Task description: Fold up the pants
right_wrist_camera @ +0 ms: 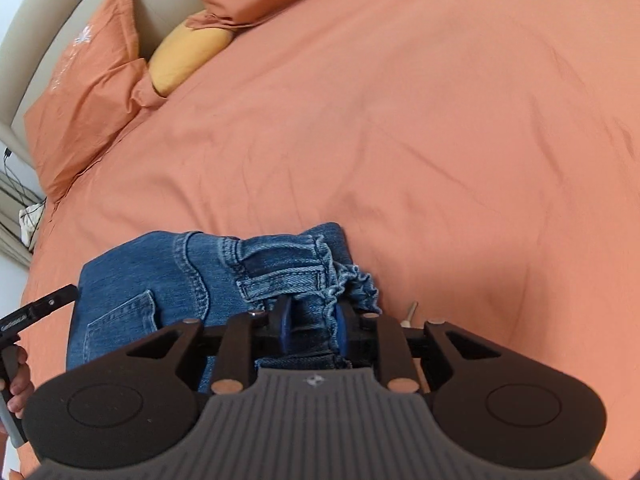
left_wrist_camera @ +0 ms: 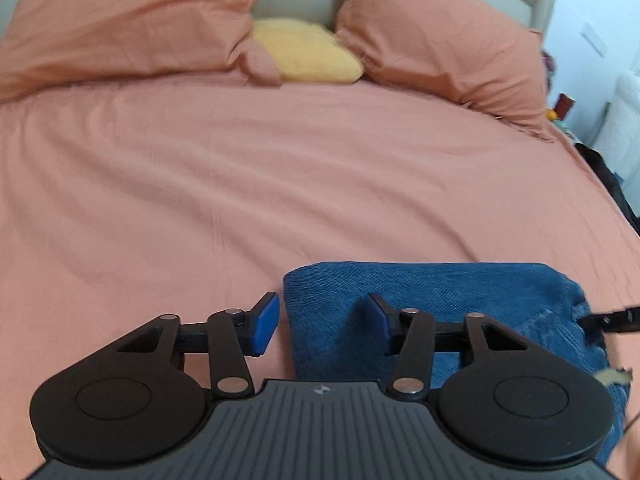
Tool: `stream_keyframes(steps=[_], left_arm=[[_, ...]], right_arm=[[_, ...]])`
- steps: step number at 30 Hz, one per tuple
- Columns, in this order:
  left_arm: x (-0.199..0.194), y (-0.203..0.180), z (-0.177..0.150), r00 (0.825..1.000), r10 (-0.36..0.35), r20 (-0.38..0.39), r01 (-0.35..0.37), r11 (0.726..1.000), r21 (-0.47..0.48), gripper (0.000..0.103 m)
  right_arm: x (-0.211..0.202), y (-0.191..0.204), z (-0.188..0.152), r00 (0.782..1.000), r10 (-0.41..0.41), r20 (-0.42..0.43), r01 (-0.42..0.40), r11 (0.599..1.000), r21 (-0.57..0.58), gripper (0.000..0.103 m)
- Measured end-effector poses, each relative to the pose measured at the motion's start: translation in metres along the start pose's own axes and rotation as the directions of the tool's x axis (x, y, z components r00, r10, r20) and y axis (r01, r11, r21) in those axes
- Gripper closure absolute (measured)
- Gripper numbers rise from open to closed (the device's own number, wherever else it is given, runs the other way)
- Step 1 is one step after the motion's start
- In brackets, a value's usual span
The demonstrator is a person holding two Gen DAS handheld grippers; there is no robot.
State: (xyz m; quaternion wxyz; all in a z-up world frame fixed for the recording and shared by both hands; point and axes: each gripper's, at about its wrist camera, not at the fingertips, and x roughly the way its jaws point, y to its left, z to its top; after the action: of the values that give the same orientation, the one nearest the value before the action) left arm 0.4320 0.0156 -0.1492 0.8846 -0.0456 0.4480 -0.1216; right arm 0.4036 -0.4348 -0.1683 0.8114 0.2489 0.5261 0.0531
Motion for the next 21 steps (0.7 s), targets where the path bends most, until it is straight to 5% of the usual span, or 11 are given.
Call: stream_keyframes(steps=[6, 10, 13, 21], left_arm=[[0.041, 0.009, -0.004, 0.994, 0.048, -0.100, -0.053, 0.998, -0.042, 0.054], [0.035, -0.008, -0.003, 0.987, 0.130, -0.091, -0.125, 0.990, 0.062, 0.054], [0.014, -0.021, -0.004, 0.980, 0.187, -0.067, -0.177, 0.975, 0.135, 0.054], [-0.069, -0.039, -0.052, 0.995, 0.097, 0.018, -0.098, 0.978, 0.186, 0.054]], right_arm=[[0.004, 0.004, -0.001, 1.000, -0.021, 0.003, 0.021, 0.999, -0.027, 0.086], [0.002, 0.013, -0.010, 0.997, -0.062, 0.039, 0.064, 0.996, -0.055, 0.085], [-0.007, 0.028, -0.017, 0.991, -0.101, 0.087, 0.111, 0.987, -0.115, 0.074], [-0.069, 0.056, -0.086, 0.946, -0.090, 0.310, 0.180, 0.944, -0.276, 0.068]])
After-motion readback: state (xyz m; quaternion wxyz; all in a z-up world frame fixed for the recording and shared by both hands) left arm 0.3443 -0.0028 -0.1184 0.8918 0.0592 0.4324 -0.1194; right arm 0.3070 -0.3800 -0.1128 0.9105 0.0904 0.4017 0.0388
